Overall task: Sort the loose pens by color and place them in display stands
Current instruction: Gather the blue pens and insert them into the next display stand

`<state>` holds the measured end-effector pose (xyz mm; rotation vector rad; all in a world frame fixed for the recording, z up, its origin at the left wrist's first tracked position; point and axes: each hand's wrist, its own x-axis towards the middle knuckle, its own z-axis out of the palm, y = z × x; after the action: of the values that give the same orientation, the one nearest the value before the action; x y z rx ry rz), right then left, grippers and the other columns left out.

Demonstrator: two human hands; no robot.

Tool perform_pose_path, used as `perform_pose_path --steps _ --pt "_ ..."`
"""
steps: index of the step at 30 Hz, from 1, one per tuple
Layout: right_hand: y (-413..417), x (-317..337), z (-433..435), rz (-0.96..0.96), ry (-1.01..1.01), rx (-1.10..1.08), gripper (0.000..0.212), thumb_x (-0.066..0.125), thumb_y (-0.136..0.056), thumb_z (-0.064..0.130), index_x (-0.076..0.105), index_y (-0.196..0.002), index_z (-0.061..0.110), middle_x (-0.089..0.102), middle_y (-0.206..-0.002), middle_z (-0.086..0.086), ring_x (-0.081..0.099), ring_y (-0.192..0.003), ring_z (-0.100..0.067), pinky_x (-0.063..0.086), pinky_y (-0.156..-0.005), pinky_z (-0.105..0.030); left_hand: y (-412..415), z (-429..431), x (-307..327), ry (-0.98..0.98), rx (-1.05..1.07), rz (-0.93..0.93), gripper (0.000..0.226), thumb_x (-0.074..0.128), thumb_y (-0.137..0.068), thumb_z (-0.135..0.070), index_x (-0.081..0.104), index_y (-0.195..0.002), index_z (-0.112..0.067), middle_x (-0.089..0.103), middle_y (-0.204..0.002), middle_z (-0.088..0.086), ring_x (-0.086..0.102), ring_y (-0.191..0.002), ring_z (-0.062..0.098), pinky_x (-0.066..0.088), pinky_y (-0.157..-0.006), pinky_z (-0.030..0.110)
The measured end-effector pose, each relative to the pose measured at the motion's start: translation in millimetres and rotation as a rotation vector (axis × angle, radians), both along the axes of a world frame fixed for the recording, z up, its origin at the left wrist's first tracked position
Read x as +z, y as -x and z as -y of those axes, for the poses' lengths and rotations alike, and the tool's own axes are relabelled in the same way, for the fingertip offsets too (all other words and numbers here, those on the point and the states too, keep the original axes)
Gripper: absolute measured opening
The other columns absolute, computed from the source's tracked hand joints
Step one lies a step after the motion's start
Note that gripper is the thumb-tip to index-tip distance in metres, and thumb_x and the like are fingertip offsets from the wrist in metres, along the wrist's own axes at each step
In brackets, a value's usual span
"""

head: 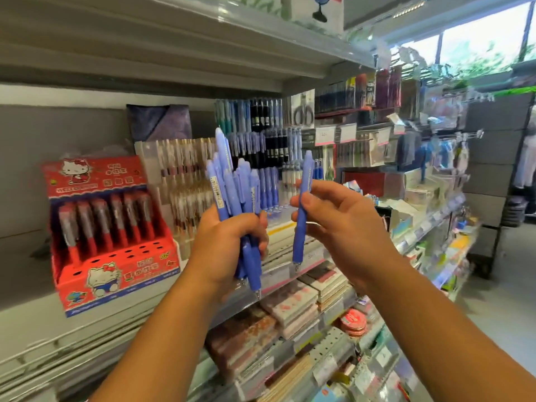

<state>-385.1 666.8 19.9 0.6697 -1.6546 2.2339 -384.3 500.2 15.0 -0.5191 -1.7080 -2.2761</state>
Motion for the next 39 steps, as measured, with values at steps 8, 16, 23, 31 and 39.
perform_pose_path --steps 8,16,23,31,39 --pt "78 0 -54 -0.039 -0.03 0.024 0.017 0.066 -0.088 0.004 0.066 -0.098 0.018 0.07 -0.086 -0.014 0.071 -0.076 -0.021 0.058 -0.063 -0.027 59 -46 3 0.073 0.151 -0.026 0.048 0.069 -0.04 -0.01 0.05 -0.083 -0.001 0.057 -0.065 0.009 0.049 -0.049 0.024 0.042 -0.047 0.032" --pt "178 10 -41 -0.184 -0.134 0.042 0.046 0.064 -0.089 -0.004 0.054 -0.118 0.03 0.06 -0.081 -0.007 0.071 -0.067 -0.014 0.06 -0.056 -0.032 130 -42 8 0.167 0.286 -0.096 0.02 0.061 -0.055 -0.001 0.049 -0.07 -0.004 0.05 -0.063 0.012 0.043 -0.048 0.026 0.042 -0.046 0.032" --pt "268 16 -24 -0.363 -0.406 -0.181 0.049 0.066 -0.091 0.009 0.047 -0.127 0.037 0.058 -0.086 0.006 0.07 -0.076 -0.02 0.06 -0.068 -0.046 167 -34 16 0.09 0.484 -0.122 0.023 0.062 -0.059 -0.004 0.062 -0.054 -0.026 0.055 -0.058 0.008 0.048 -0.046 0.022 0.045 -0.046 0.03" --pt "306 12 -11 -0.491 -0.678 -0.244 0.05 0.06 -0.095 0.011 0.037 -0.138 0.024 0.053 -0.087 0.008 0.053 -0.073 -0.007 0.041 -0.056 -0.034 175 -27 -4 0.192 0.645 -0.072 0.012 0.069 -0.07 -0.014 0.062 -0.075 -0.023 0.058 -0.06 0.006 0.055 -0.052 0.023 0.049 -0.05 0.028" --pt "310 5 -12 -0.539 -0.862 -0.356 0.04 0.056 -0.095 0.0 0.037 -0.129 0.012 0.049 -0.074 -0.002 0.052 -0.062 -0.023 0.032 -0.044 -0.037 166 -39 -22 0.319 0.75 -0.067 0.016 0.066 -0.087 -0.006 0.06 -0.093 -0.018 0.059 -0.061 0.005 0.057 -0.054 0.023 0.05 -0.053 0.029"
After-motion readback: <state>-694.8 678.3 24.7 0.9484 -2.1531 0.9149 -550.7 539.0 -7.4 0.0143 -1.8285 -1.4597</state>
